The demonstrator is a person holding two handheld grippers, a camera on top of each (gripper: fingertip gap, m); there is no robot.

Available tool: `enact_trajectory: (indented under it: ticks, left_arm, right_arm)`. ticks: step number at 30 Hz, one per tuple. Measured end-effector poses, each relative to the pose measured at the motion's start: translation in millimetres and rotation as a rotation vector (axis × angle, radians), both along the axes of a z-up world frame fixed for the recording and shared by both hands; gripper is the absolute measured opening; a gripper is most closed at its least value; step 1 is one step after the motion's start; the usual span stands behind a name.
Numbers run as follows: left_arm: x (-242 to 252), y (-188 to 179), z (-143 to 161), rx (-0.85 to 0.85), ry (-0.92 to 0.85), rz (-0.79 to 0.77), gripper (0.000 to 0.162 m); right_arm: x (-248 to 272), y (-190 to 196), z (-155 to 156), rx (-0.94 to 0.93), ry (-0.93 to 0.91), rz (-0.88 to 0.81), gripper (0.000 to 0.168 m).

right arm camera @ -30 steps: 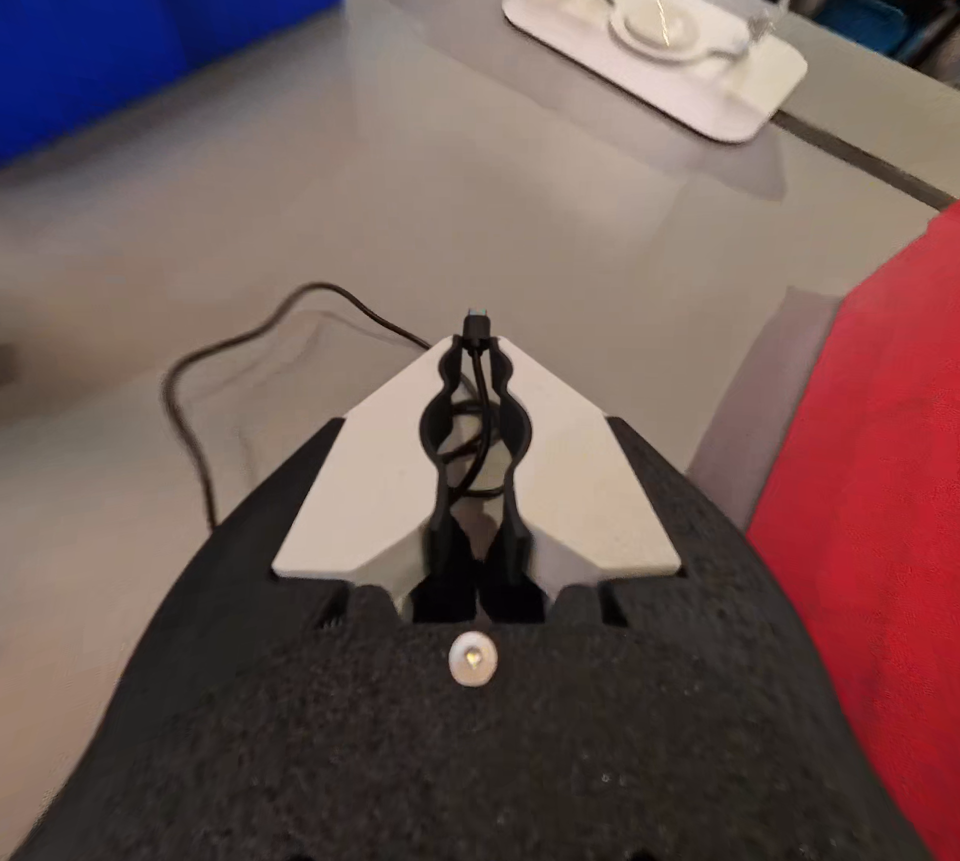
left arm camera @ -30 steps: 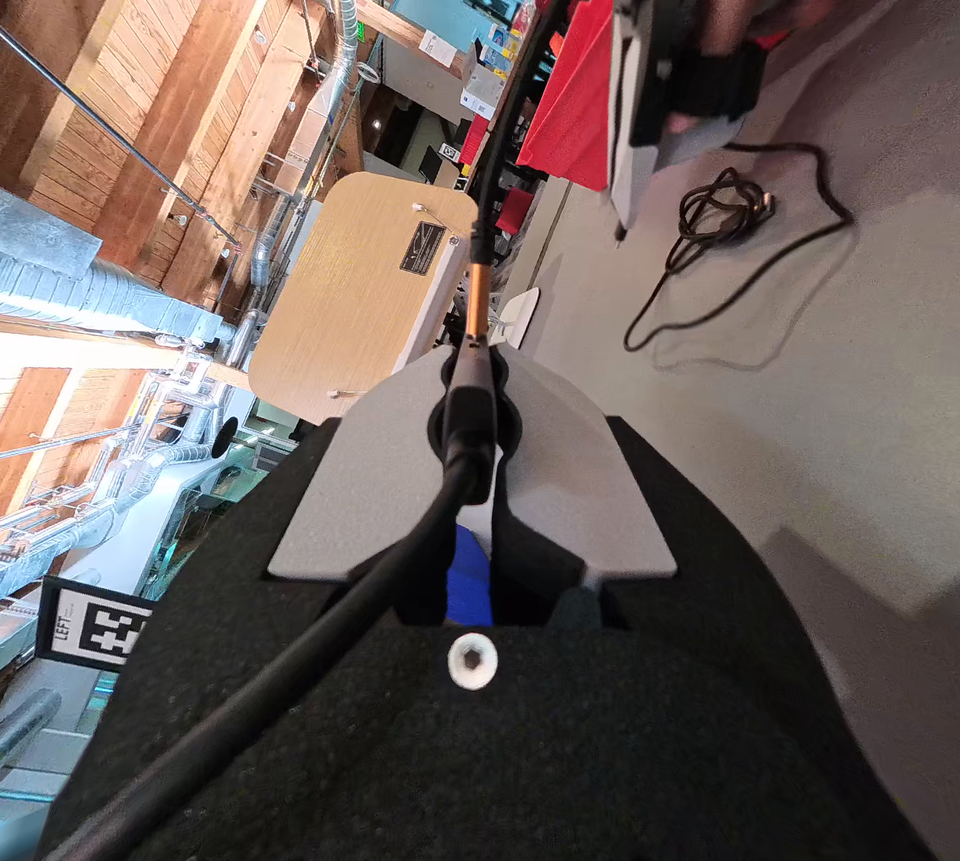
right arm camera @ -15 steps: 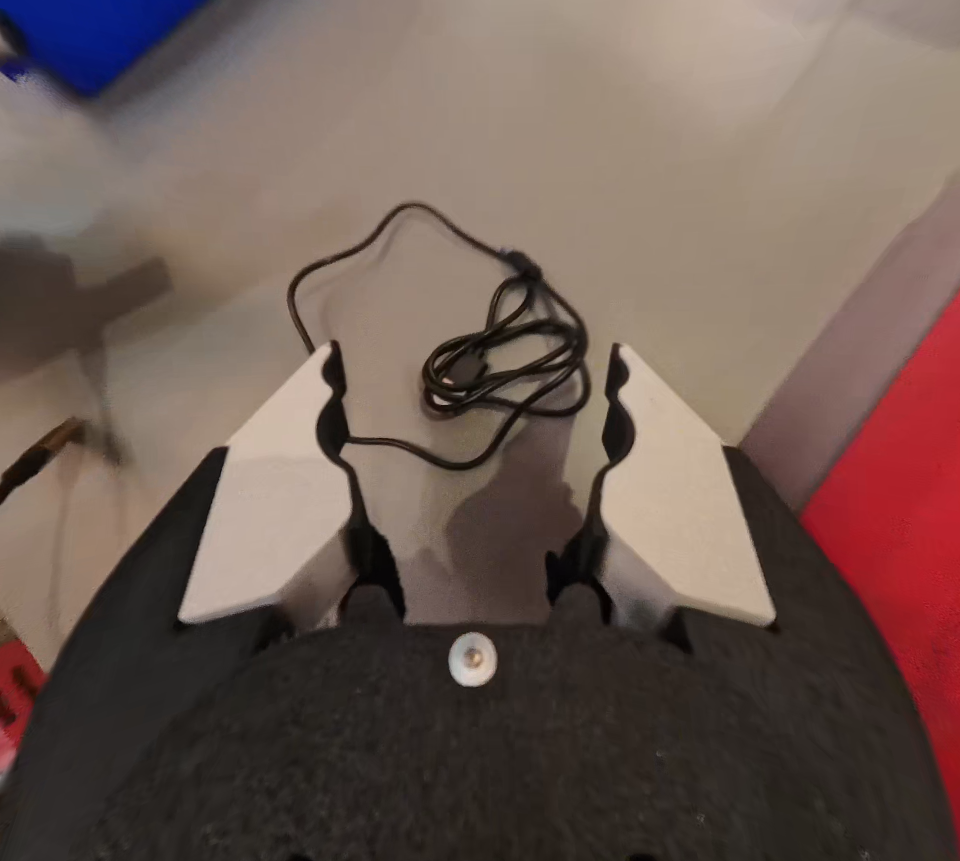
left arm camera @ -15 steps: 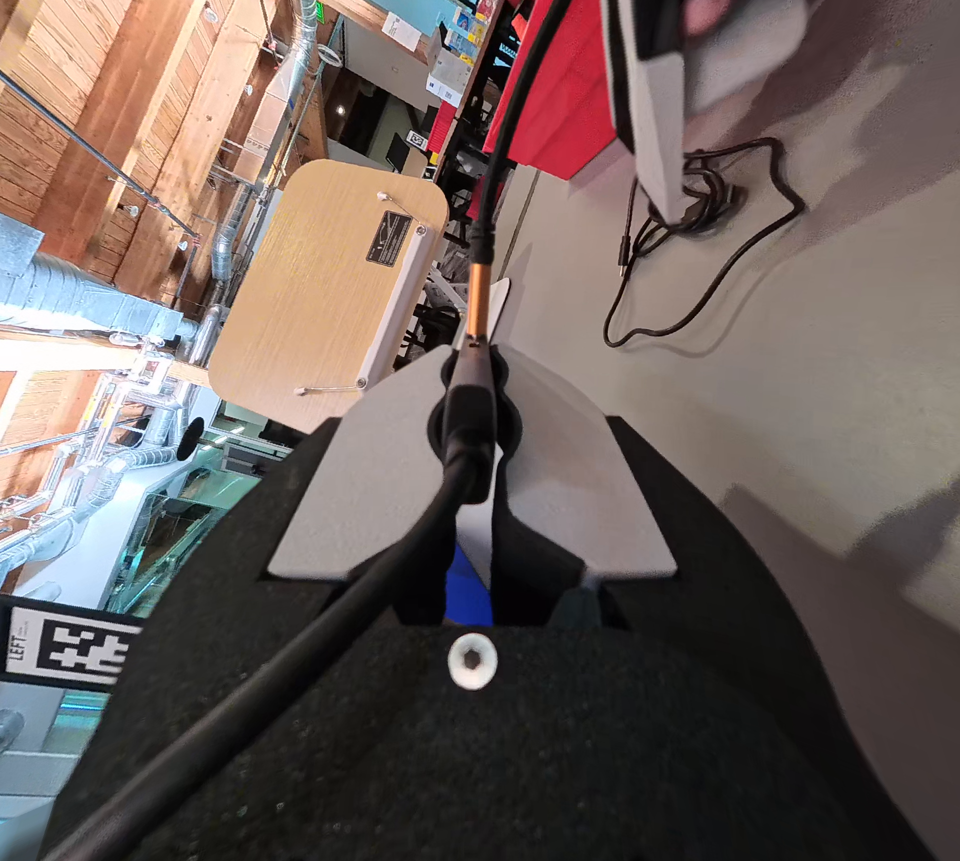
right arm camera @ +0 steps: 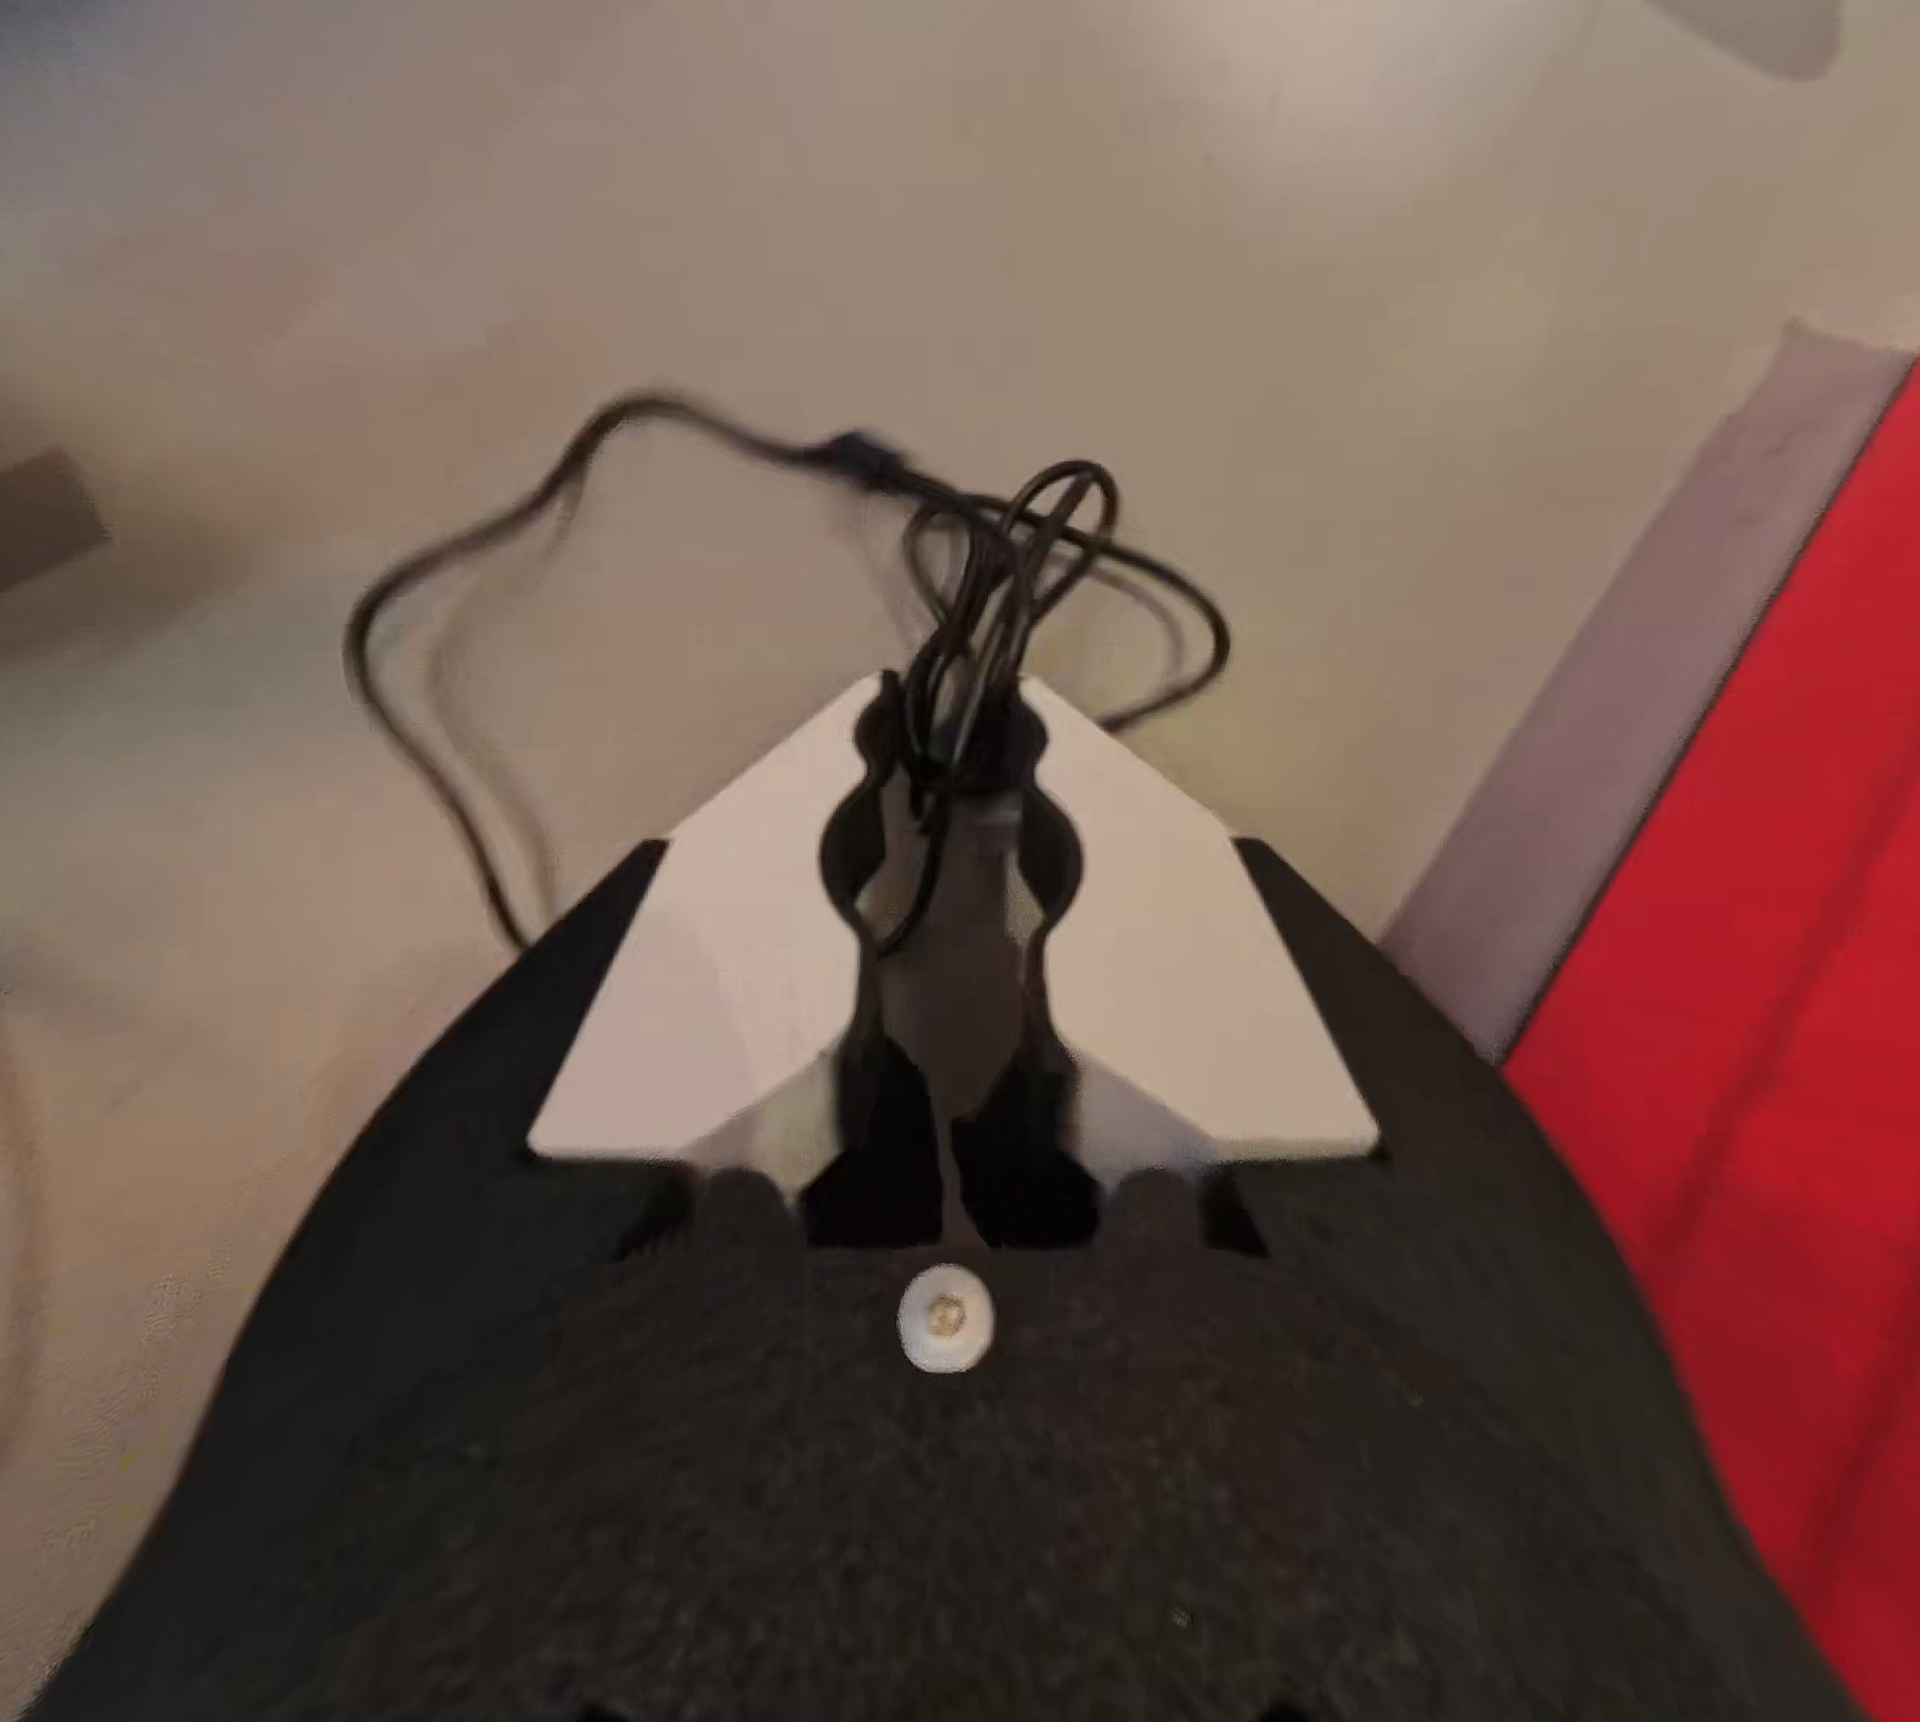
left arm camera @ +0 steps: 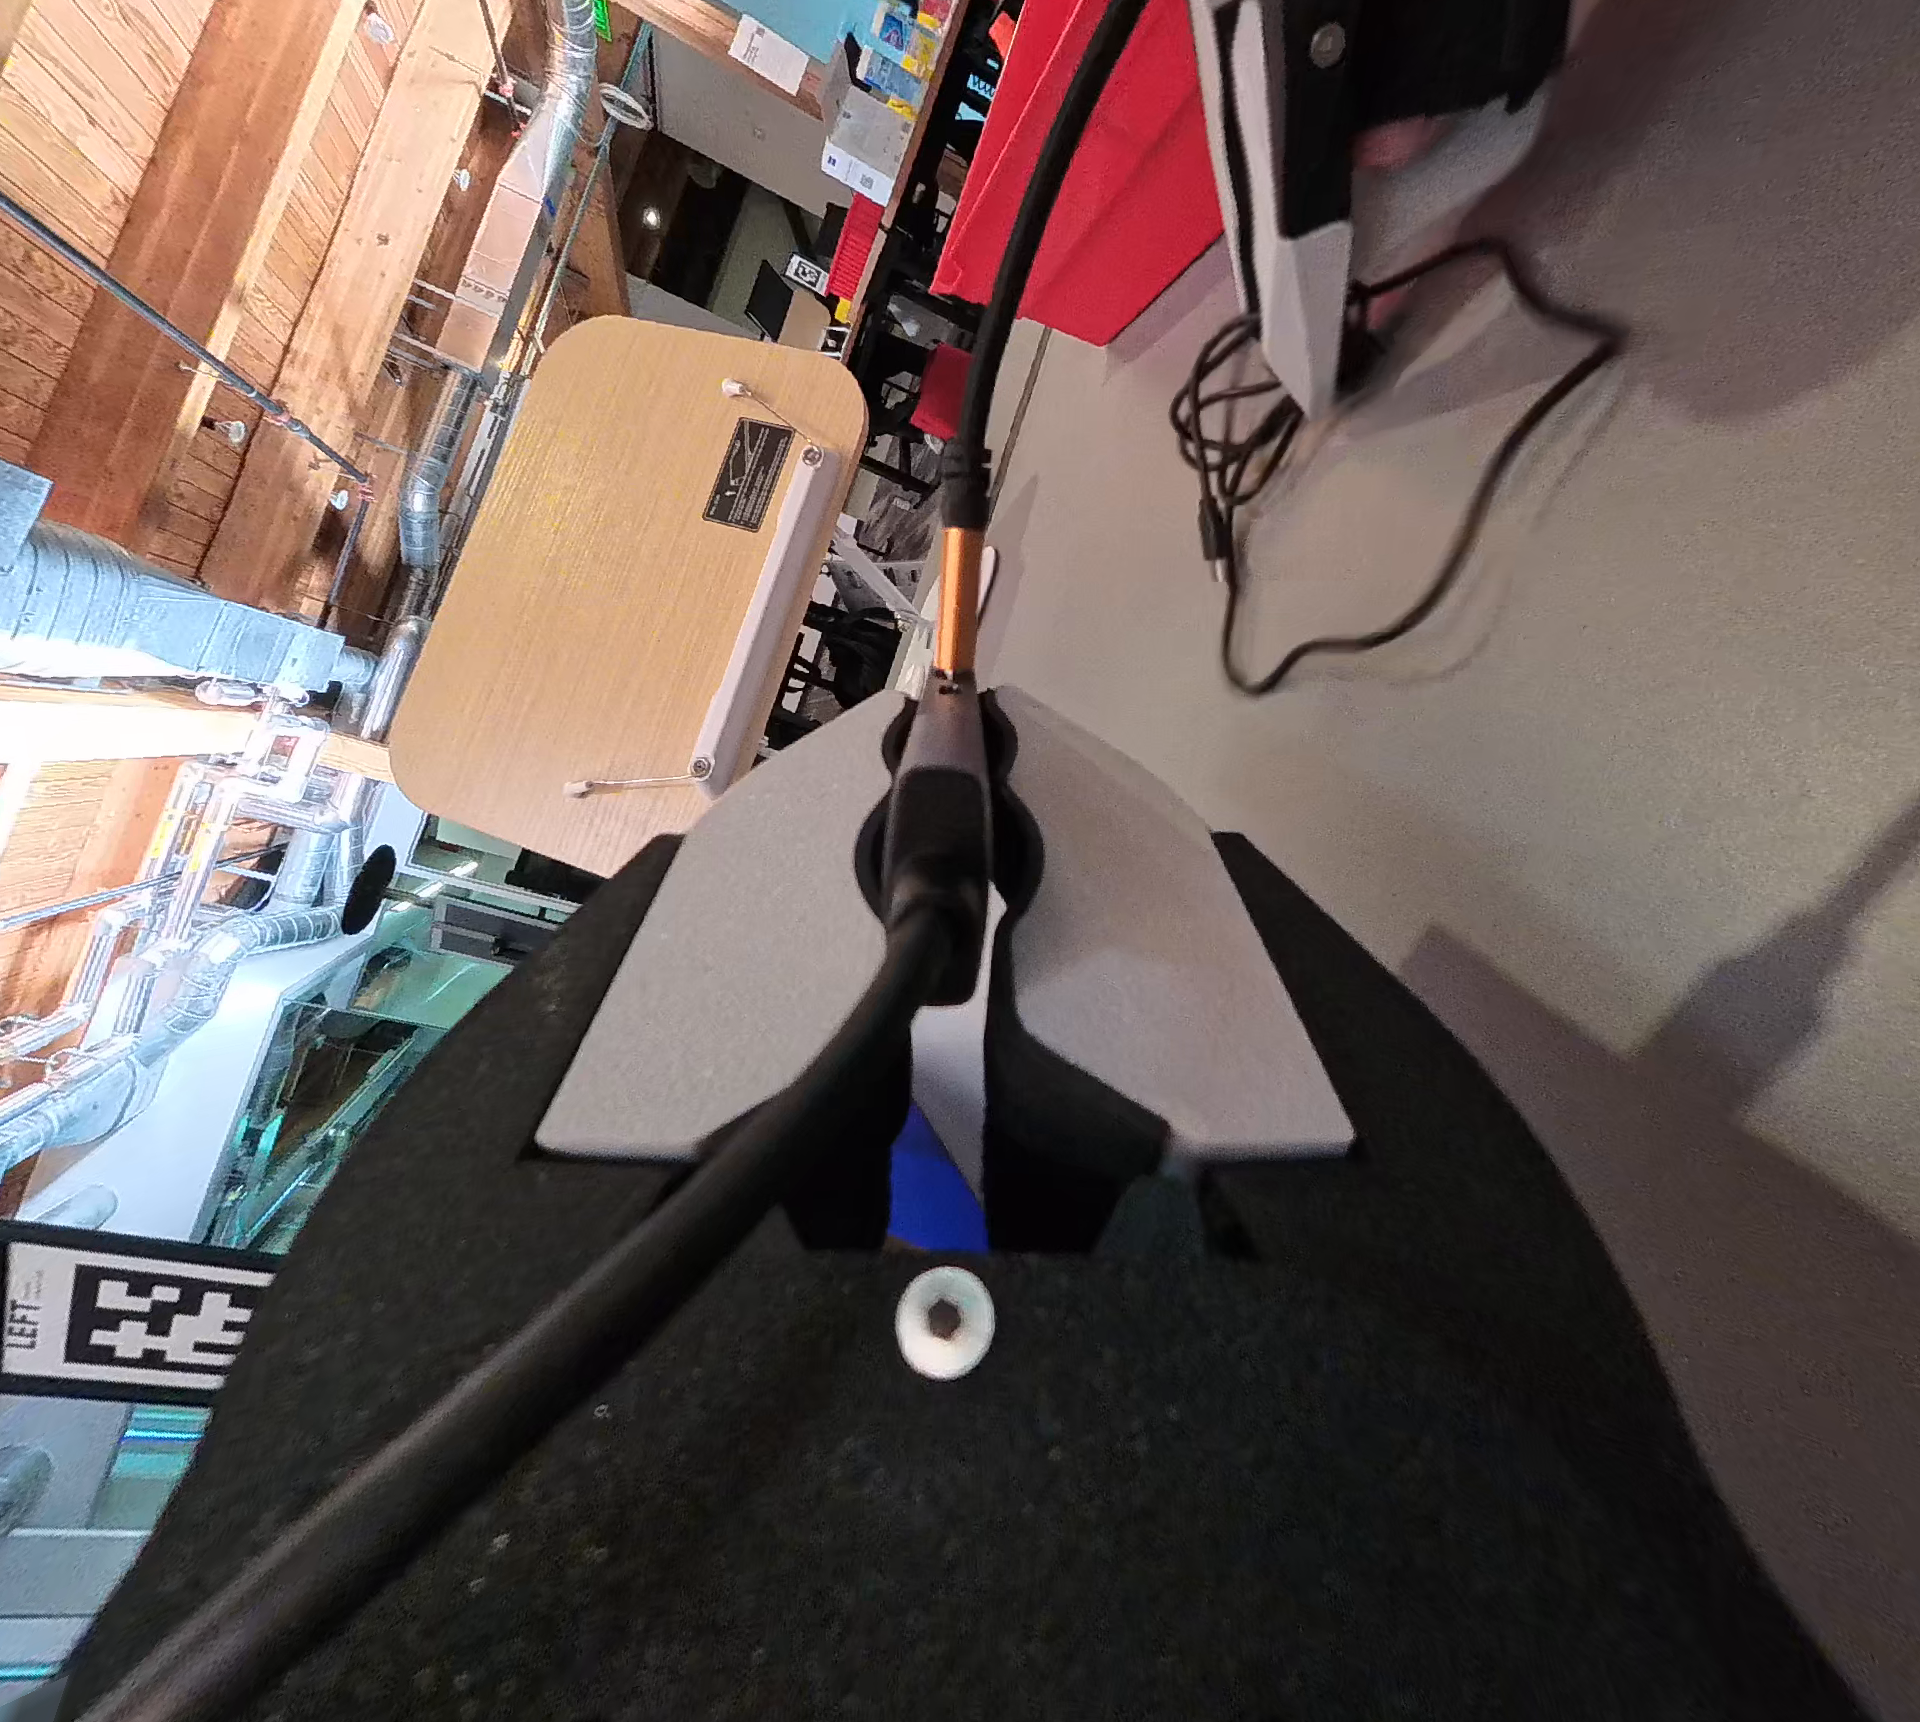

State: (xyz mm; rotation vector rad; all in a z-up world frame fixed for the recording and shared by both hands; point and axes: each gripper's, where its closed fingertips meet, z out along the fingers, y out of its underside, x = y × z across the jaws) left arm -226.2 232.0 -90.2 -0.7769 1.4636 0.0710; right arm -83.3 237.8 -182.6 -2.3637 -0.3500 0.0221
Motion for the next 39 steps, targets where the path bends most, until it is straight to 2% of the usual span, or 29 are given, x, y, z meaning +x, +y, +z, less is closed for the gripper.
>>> enact_trajectory:
  ticks: [1,6,9,13,17,20,22,25,29,31,35,37,39]
  left_arm:
    - [0.1,-0.2,0.6,-0.001,-0.002,0.000,0.010]
    - [1.1,-1.5,-1.6,0.008,0.011,-0.002,0.010]
    - [1.8,-2.3,-2.0,0.013,0.016,-0.003,0.010]
    - [2.0,-1.6,-2.8,0.010,0.016,-0.003,0.010]
    - [2.1,-1.0,-3.6,0.007,0.016,-0.004,0.010]
    - [2.6,-1.3,-3.2,0.005,0.014,-0.005,0.010]
    - [3.3,-2.0,-3.1,0.004,0.013,-0.007,0.010]
    - [3.9,-3.4,-1.6,0.012,0.009,-0.008,0.010]
    - [3.7,-2.7,1.8,0.018,-0.004,0.001,0.010]
    - [3.3,-2.0,3.3,0.007,-0.015,0.003,0.010]
    - [2.3,-1.5,7.9,-0.013,-0.049,-0.002,0.010]
    - [2.1,-1.8,10.0,-0.022,-0.062,-0.009,0.010]
    - [1.9,-0.7,10.5,-0.039,-0.072,-0.011,0.010]
  right_arm:
    - [2.1,-0.1,2.9,0.014,-0.006,0.001,0.014]
    - [-0.1,-0.7,20.6,0.058,-0.002,0.048,0.004]
    - [-2.1,0.5,53.5,0.151,0.006,0.065,0.004]
    - [0.4,-4.9,118.9,0.308,0.033,0.088,0.004]
    - [50.0,-21.3,190.8,0.476,-0.010,-0.018,0.004]
    - [115.6,-39.9,214.2,0.530,-0.081,-0.176,0.004]
    - [165.5,-51.6,206.2,0.506,-0.172,-0.298,0.004]
    - [216.5,-61.9,159.6,0.338,-0.251,-0.397,0.004]
    - [224.5,-62.8,69.8,0.026,-0.151,-0.382,0.005]
    - [235.7,-65.0,43.0,-0.057,-0.208,-0.431,0.004]
    - [258.6,-75.4,15.4,-0.166,-0.306,-0.531,0.011]
    - [257.1,-74.0,15.7,-0.142,-0.259,-0.522,0.014]
    - [253.5,-74.0,21.7,-0.128,-0.178,-0.513,0.030]
